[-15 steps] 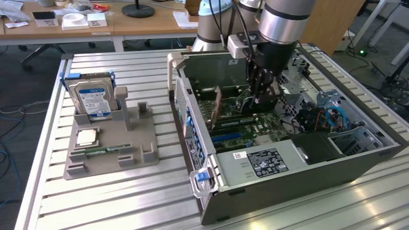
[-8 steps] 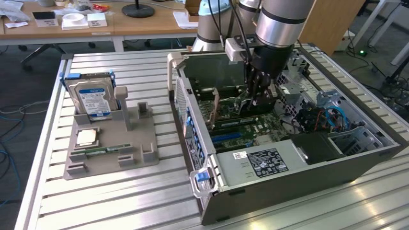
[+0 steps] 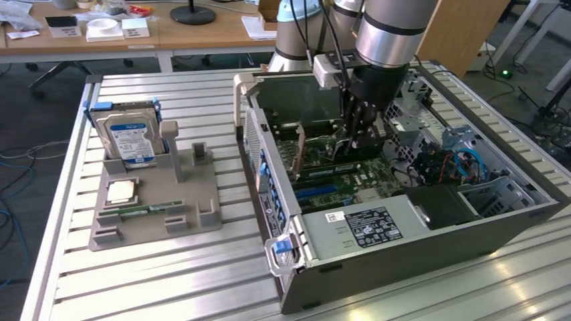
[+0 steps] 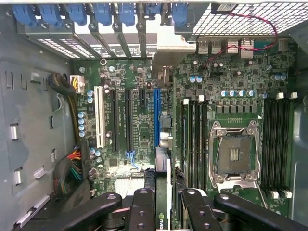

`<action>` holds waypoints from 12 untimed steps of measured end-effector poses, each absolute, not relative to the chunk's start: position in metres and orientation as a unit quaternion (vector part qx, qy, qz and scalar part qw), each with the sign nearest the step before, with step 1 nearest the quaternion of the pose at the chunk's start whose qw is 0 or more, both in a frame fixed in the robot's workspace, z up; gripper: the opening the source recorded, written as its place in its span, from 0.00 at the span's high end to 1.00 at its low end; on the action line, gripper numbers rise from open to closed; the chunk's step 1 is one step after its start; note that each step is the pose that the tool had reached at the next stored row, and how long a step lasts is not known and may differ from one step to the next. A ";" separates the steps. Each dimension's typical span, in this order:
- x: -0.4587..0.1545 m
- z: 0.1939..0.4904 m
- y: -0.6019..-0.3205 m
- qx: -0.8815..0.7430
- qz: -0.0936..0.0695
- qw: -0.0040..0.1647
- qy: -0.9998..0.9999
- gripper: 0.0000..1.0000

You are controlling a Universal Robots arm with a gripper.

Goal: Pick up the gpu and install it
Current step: 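Insert the gpu into the slot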

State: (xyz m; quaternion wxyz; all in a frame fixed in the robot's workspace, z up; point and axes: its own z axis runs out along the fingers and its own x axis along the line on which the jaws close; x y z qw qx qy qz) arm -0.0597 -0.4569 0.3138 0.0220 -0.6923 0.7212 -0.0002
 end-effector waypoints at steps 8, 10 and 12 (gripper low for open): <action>-0.061 0.304 -0.457 -0.692 0.000 0.022 0.721 0.74; -0.061 0.302 -0.457 -0.692 0.000 0.022 0.721 0.74; -0.061 0.299 -0.457 -0.692 0.000 0.022 0.721 0.74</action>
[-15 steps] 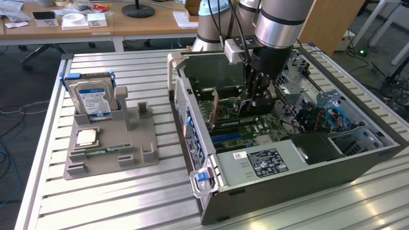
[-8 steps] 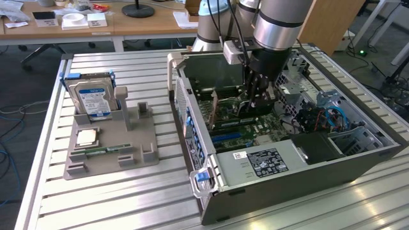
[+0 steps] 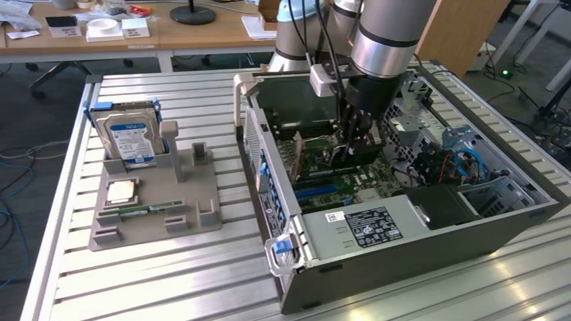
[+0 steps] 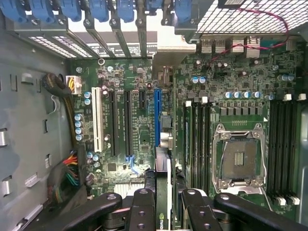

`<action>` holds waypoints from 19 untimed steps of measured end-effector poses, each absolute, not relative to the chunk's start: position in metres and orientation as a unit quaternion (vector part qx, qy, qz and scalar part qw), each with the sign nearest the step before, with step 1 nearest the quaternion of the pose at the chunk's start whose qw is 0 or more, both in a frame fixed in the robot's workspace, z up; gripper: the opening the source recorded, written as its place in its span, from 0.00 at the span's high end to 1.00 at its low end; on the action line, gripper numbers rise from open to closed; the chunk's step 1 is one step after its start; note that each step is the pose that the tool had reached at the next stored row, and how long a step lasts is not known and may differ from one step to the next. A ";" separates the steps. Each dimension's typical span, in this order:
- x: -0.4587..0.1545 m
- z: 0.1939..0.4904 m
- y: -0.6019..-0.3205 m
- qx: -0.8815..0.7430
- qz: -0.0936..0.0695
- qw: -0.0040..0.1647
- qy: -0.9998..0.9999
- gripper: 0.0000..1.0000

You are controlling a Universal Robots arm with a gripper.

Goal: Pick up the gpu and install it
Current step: 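Insert the gpu into the slot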

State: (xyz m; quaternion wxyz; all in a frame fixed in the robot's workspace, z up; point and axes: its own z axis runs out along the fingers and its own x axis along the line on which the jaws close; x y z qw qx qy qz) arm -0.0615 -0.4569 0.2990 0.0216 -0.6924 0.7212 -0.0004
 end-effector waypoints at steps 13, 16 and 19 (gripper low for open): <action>-0.066 0.297 -0.457 -0.692 -0.001 0.021 0.721 0.74; -0.068 0.296 -0.457 -0.692 -0.001 0.021 0.721 0.74; -0.070 0.293 -0.457 -0.692 -0.001 0.021 0.721 0.74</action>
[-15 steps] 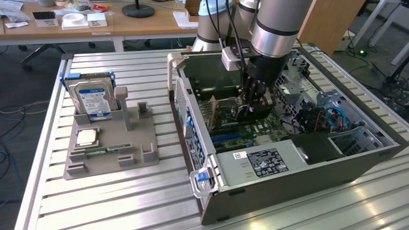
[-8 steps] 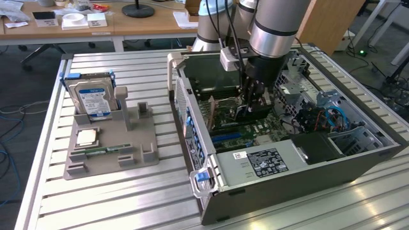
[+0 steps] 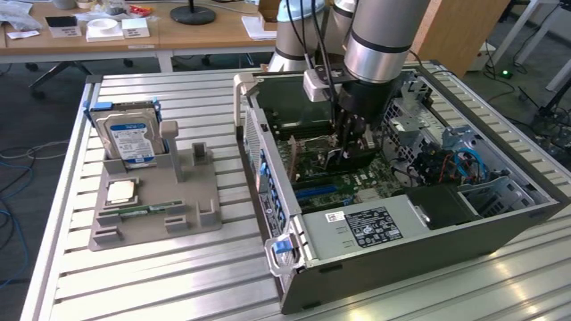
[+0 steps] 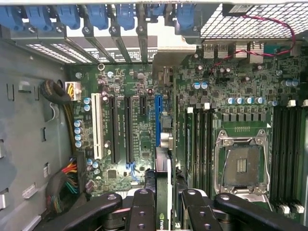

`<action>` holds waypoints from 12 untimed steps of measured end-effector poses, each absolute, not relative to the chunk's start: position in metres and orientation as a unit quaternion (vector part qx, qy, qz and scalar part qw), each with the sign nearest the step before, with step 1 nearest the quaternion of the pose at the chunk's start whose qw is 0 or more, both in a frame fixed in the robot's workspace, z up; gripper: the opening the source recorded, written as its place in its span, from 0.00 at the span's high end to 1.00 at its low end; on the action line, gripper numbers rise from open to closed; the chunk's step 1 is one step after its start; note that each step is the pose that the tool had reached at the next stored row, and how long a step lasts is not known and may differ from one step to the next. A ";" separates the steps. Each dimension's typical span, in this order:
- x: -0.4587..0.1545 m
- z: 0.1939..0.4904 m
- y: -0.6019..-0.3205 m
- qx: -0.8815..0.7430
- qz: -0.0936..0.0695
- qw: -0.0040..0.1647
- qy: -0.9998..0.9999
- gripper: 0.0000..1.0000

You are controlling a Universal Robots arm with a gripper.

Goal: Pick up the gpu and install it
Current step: 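Insert the gpu into the slot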

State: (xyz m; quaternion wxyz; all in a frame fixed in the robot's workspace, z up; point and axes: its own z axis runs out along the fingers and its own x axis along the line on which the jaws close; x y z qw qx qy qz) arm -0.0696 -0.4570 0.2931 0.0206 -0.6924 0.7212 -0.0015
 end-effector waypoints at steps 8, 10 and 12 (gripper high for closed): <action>-0.071 0.288 -0.457 -0.692 -0.003 0.019 0.721 0.74; -0.071 0.285 -0.457 -0.692 -0.004 0.018 0.721 0.74; -0.071 0.283 -0.457 -0.693 -0.006 0.017 0.721 0.74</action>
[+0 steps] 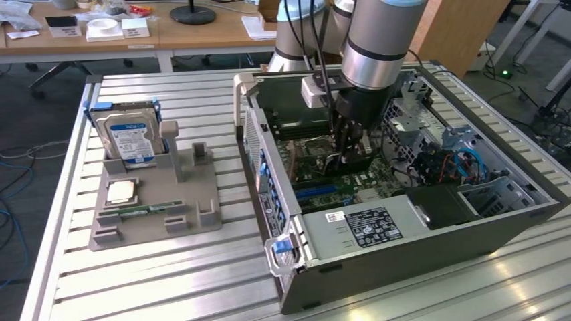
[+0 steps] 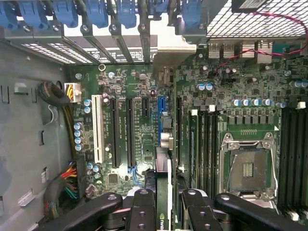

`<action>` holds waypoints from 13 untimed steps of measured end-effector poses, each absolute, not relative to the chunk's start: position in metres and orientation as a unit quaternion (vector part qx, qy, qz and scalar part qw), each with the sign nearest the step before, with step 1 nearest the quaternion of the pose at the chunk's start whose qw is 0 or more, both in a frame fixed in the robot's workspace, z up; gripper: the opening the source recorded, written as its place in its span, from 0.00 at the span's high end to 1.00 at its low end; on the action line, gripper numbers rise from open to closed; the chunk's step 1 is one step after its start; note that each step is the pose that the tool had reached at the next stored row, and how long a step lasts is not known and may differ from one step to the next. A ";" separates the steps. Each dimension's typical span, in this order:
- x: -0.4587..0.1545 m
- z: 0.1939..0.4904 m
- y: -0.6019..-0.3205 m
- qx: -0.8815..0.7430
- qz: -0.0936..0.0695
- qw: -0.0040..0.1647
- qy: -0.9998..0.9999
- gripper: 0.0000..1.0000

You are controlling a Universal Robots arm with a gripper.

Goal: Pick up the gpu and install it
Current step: 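Insert the gpu into the slot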

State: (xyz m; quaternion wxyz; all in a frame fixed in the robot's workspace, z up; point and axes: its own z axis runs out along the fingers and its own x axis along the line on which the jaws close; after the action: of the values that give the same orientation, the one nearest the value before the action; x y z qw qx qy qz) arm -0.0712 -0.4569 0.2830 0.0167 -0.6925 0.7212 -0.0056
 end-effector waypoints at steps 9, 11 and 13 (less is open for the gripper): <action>-0.073 0.278 -0.457 -0.692 -0.008 0.014 0.721 0.74; -0.073 0.277 -0.457 -0.693 -0.008 0.015 0.721 0.74; -0.073 0.276 -0.457 -0.693 -0.008 0.014 0.721 0.74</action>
State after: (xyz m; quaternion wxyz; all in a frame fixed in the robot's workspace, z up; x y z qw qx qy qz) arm -0.0735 -0.4569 0.2758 0.0144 -0.6926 0.7211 -0.0080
